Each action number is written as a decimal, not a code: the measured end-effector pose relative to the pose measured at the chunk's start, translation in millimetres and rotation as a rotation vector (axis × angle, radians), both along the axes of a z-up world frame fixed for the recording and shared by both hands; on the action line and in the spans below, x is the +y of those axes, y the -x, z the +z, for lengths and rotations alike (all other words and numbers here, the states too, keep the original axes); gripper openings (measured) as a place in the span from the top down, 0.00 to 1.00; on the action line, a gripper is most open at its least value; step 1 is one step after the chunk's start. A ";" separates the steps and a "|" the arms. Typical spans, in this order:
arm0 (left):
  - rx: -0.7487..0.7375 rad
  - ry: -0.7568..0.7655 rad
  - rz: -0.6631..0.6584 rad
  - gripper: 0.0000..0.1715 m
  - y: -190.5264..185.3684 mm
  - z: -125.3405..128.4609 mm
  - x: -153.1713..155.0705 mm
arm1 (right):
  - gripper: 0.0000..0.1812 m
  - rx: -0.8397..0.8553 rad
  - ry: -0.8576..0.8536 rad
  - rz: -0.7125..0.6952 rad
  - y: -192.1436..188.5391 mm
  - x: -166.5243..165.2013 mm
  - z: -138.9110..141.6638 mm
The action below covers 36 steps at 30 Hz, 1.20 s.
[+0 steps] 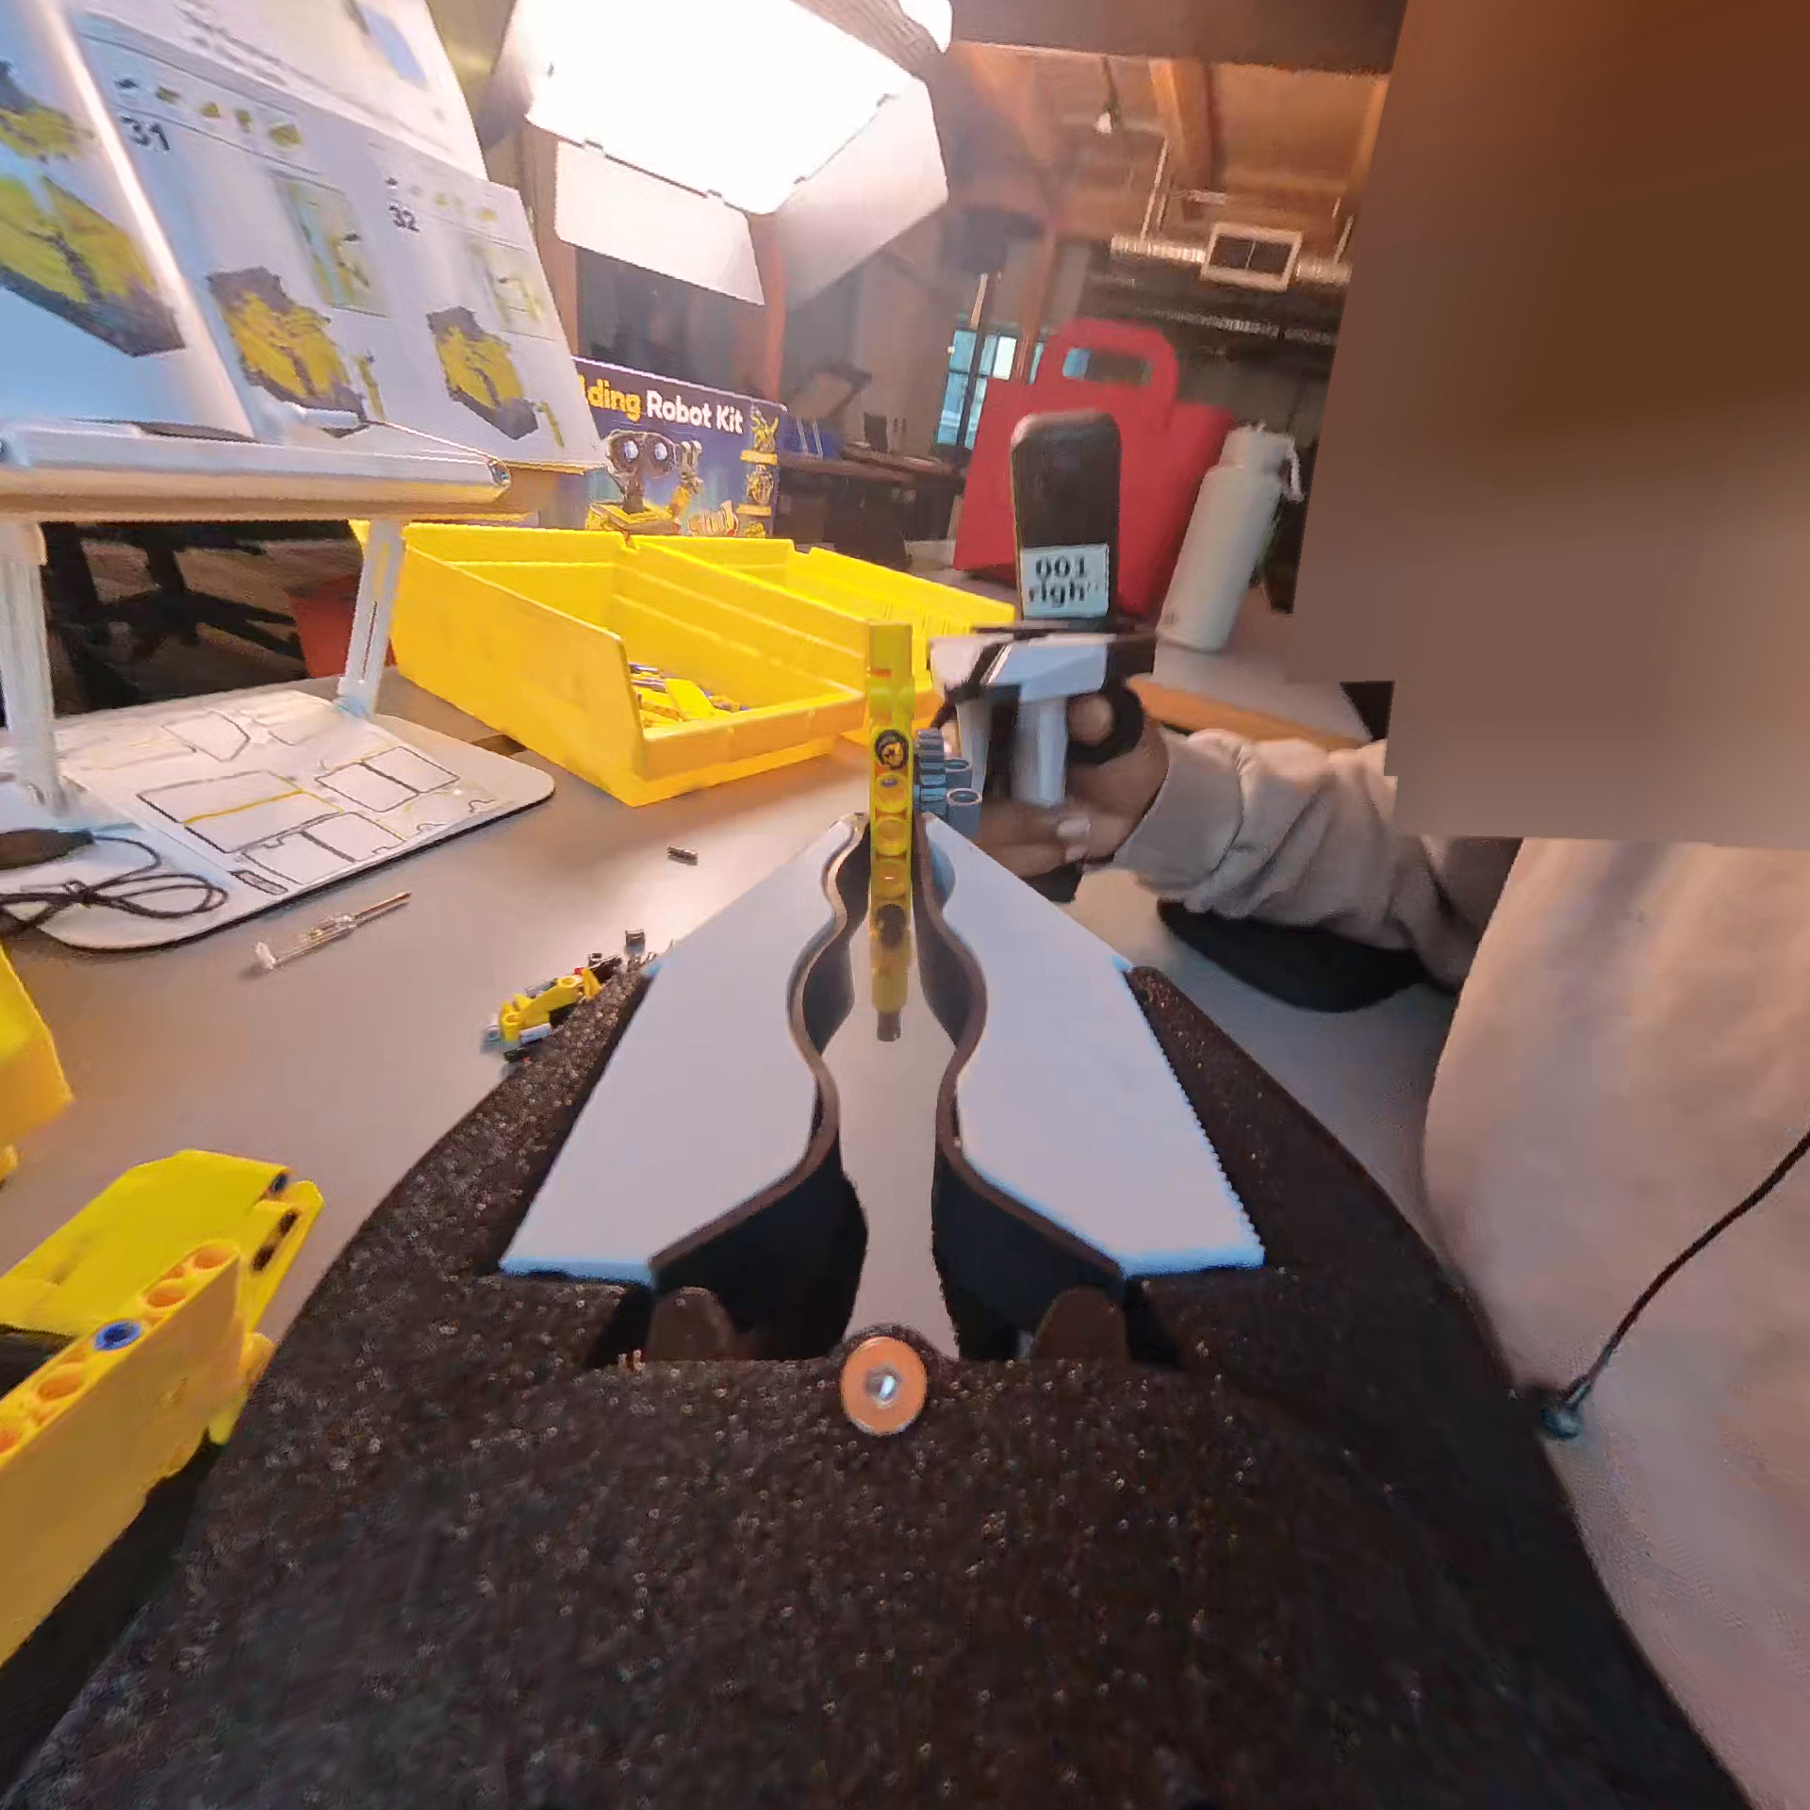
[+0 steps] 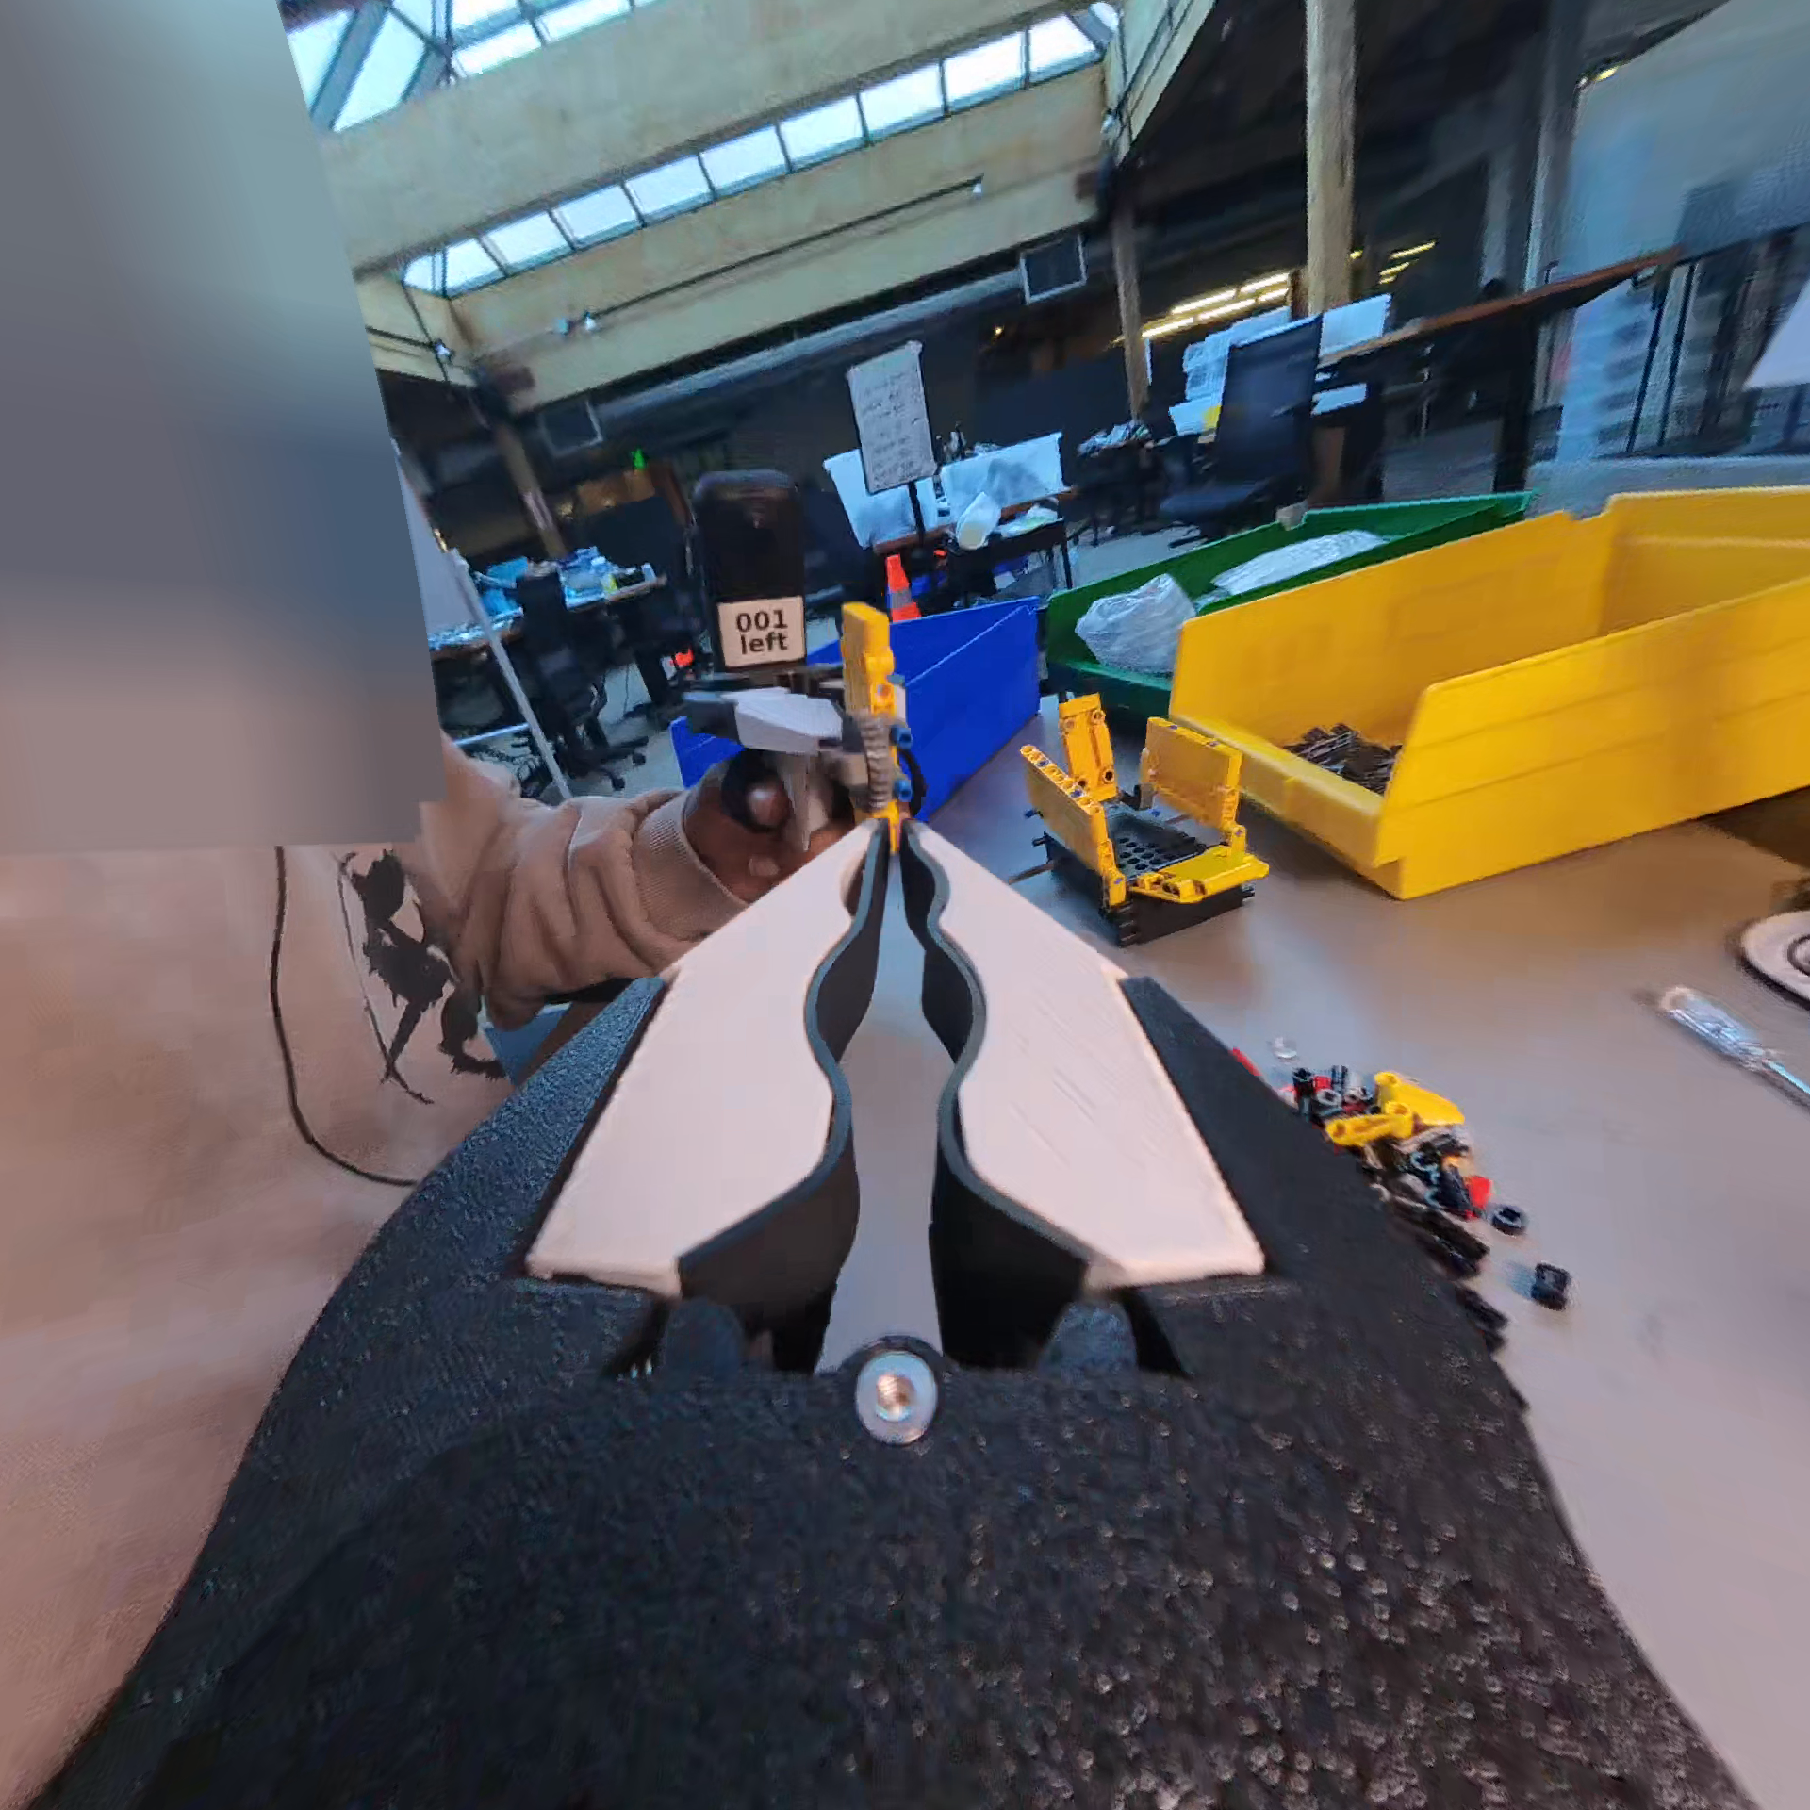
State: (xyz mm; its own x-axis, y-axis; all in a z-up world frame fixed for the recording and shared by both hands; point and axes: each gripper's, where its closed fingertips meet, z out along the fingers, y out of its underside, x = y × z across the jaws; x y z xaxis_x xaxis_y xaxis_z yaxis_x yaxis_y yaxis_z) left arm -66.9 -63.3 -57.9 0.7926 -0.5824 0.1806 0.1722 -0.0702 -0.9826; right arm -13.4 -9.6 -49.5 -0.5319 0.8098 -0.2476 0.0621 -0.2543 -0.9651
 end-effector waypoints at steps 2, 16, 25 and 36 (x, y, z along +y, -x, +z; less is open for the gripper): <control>0.114 -0.064 -0.018 0.96 -17.0 -5.1 -5.1 | 0.91 -0.001 -0.021 0.027 -6.4 -9.1 -1.5; 0.343 -0.238 -0.043 0.96 -45.8 -10.9 -17.2 | 0.88 0.059 -0.333 -0.010 3.2 -65.0 -11.8; 0.118 -0.069 -0.153 0.83 -41.8 -18.2 -16.7 | 0.89 0.253 -0.908 -0.195 0.2 -54.0 -26.5; 0.966 -0.350 0.273 0.97 -23.4 -30.8 -3.3 | 0.75 -0.051 -0.168 -0.005 7.7 -51.5 -21.7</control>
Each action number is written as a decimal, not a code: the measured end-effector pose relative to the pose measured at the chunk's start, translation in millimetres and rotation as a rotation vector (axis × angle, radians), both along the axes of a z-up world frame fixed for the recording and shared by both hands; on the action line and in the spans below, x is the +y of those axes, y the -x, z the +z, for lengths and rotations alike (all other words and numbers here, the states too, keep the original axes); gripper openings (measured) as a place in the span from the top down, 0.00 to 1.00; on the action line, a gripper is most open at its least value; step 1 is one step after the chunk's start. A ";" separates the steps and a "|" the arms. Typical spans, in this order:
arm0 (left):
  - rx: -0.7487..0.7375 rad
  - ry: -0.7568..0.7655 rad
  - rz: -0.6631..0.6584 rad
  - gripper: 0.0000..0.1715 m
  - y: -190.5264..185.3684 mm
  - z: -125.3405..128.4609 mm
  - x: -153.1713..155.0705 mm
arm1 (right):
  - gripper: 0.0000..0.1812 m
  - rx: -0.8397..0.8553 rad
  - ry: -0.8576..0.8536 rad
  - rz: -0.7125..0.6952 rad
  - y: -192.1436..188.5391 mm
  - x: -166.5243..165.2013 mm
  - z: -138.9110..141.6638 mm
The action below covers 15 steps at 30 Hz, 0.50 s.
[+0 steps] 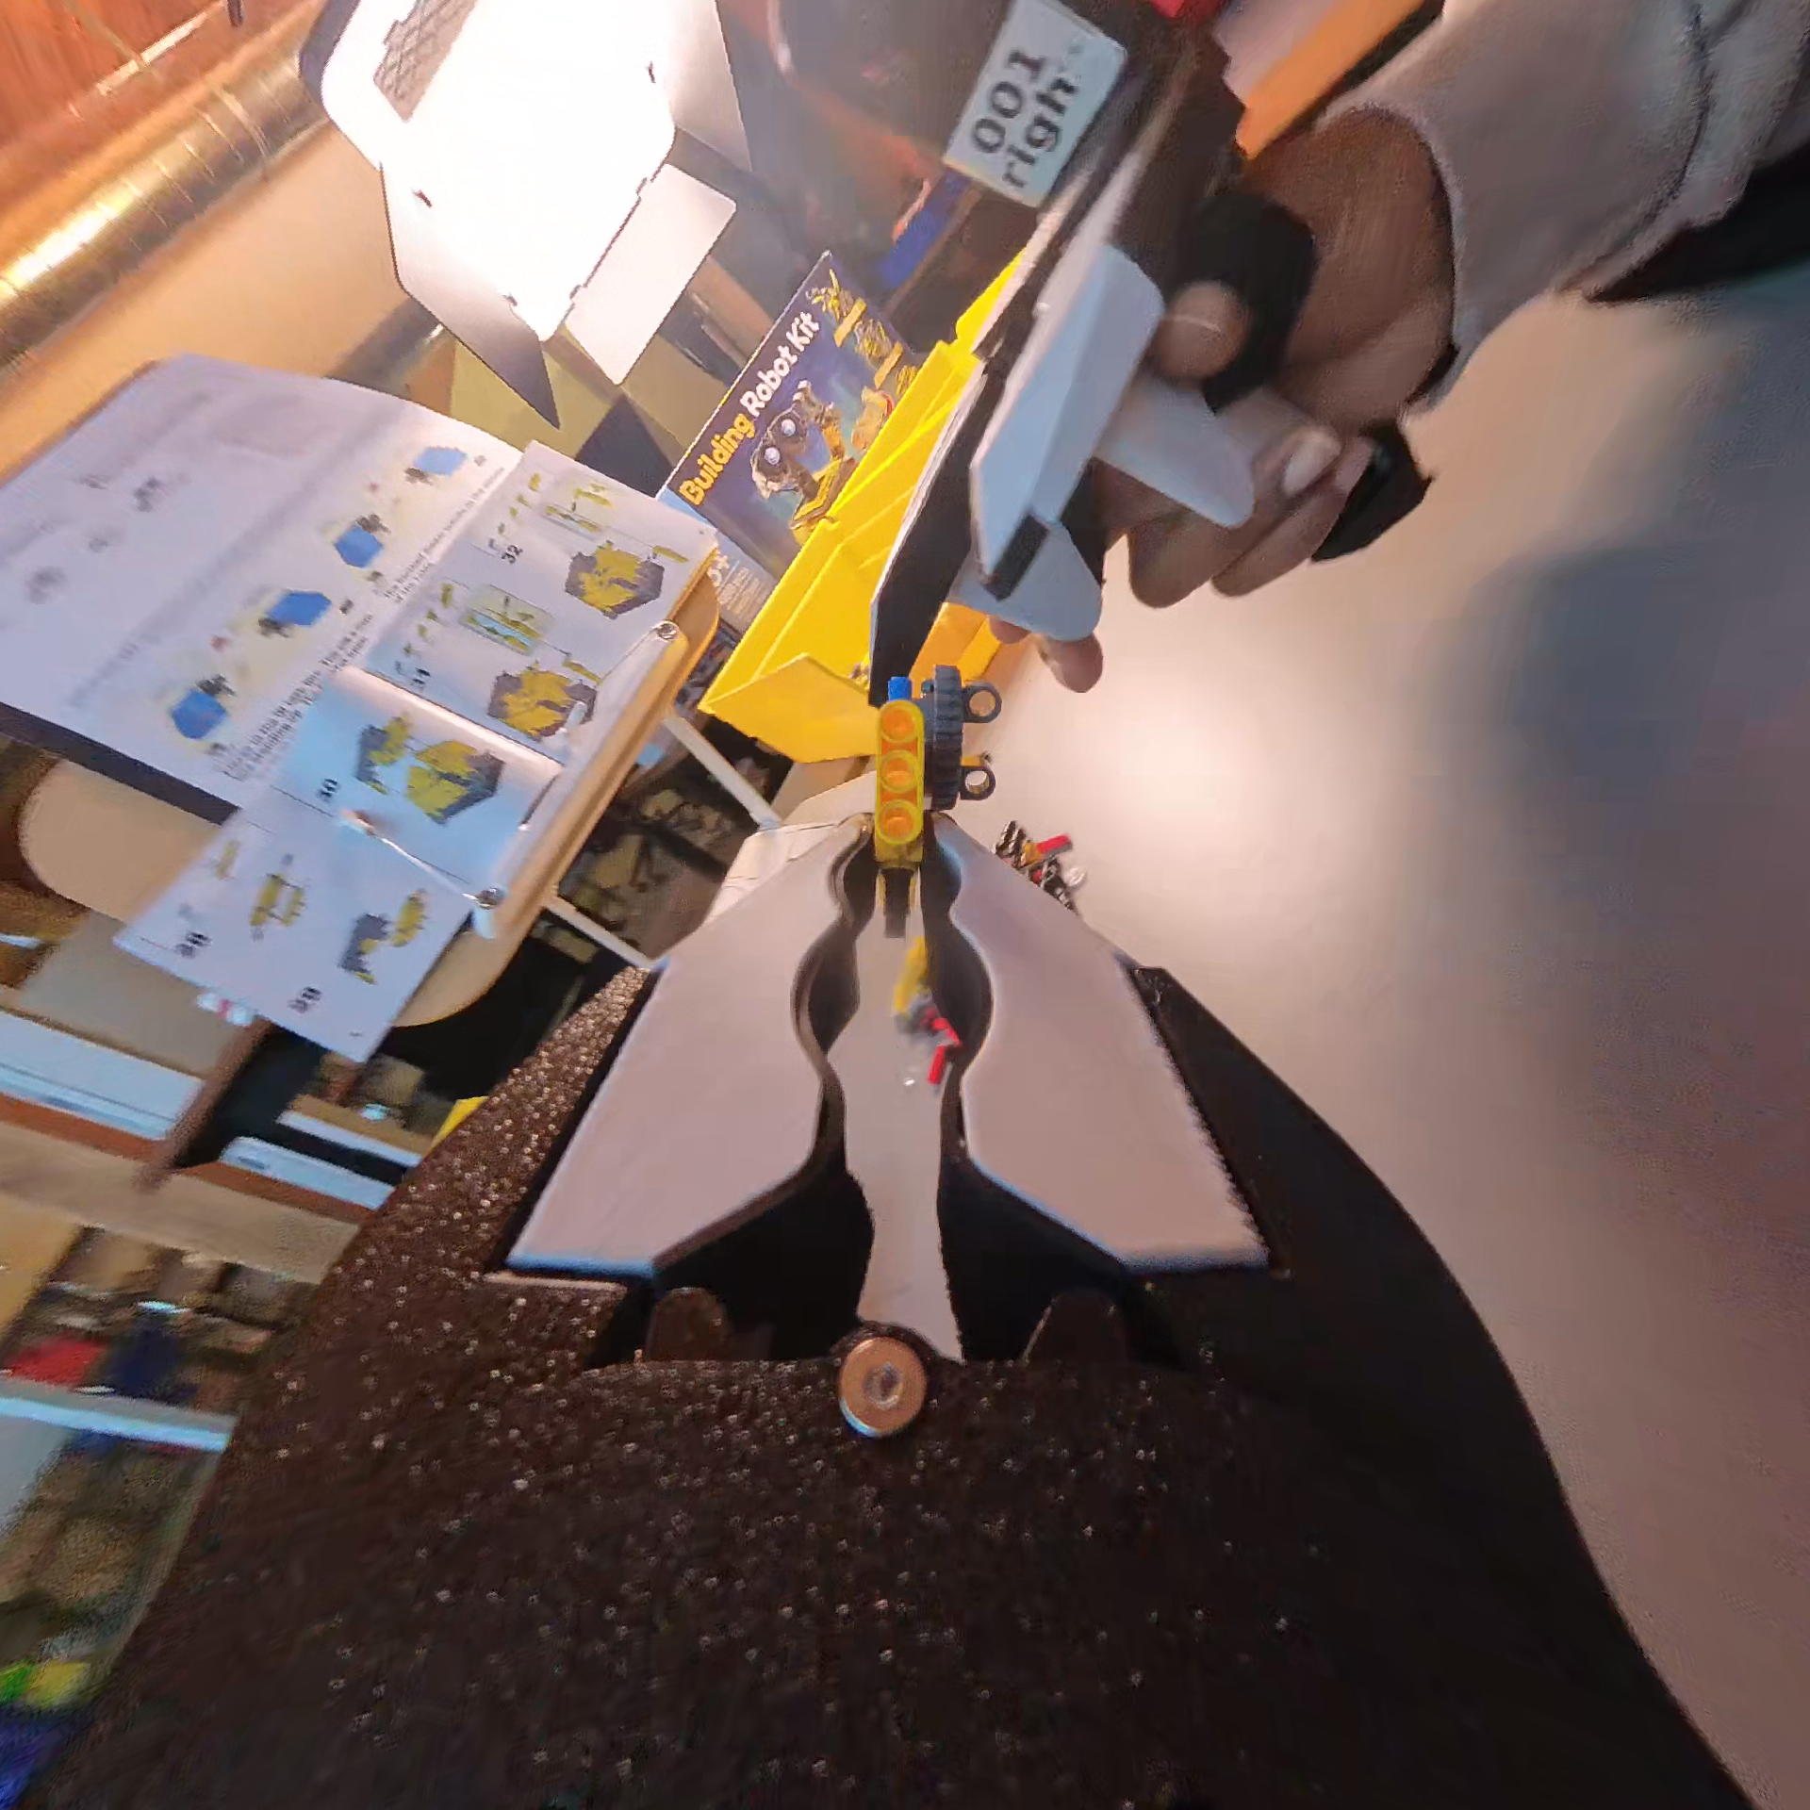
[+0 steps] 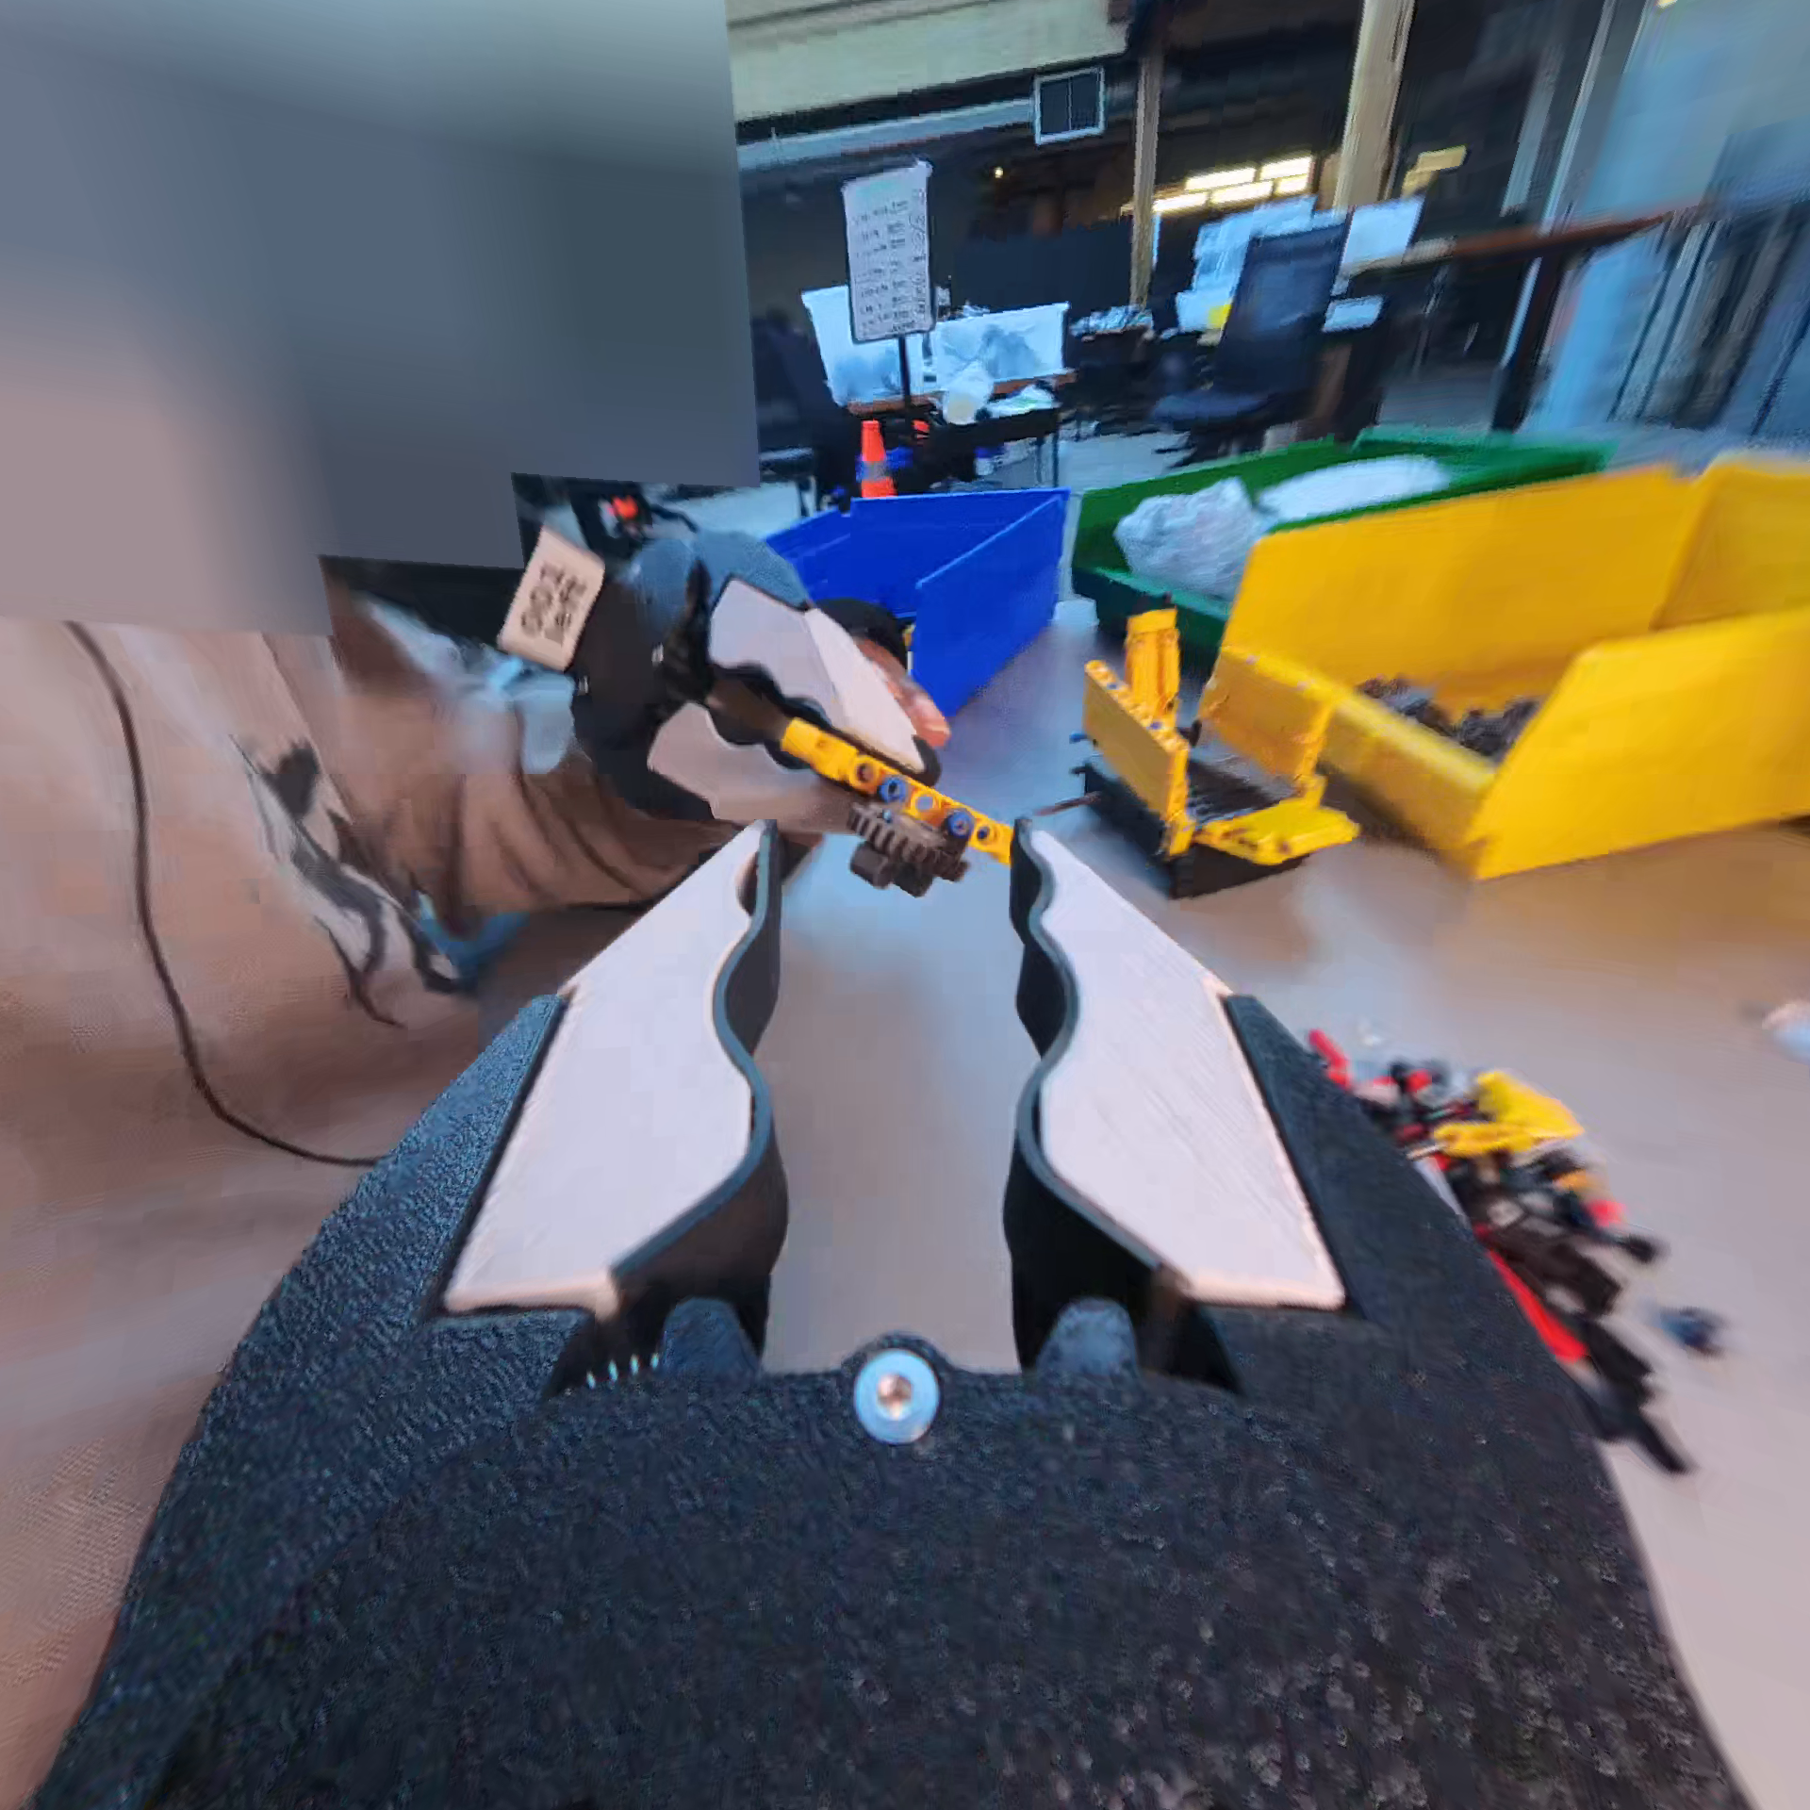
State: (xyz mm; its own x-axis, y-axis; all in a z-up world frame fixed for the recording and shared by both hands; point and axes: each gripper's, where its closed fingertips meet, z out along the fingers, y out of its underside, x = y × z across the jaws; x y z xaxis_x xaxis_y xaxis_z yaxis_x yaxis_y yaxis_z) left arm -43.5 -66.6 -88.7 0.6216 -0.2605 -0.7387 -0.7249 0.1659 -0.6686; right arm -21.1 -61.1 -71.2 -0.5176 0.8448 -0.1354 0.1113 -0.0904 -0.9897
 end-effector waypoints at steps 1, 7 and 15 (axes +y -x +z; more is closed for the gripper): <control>0.056 -0.018 0.017 0.96 -0.3 -1.5 0.8 | 0.75 -0.051 0.062 0.010 2.5 0.3 -4.1; 0.306 -0.083 0.056 0.97 -9.6 -8.9 2.6 | 0.85 -0.139 0.070 0.000 10.7 -6.9 -24.1; -0.259 0.211 -0.071 0.88 -4.9 -11.2 4.0 | 0.86 -0.018 -0.107 -0.076 8.4 9.1 -17.8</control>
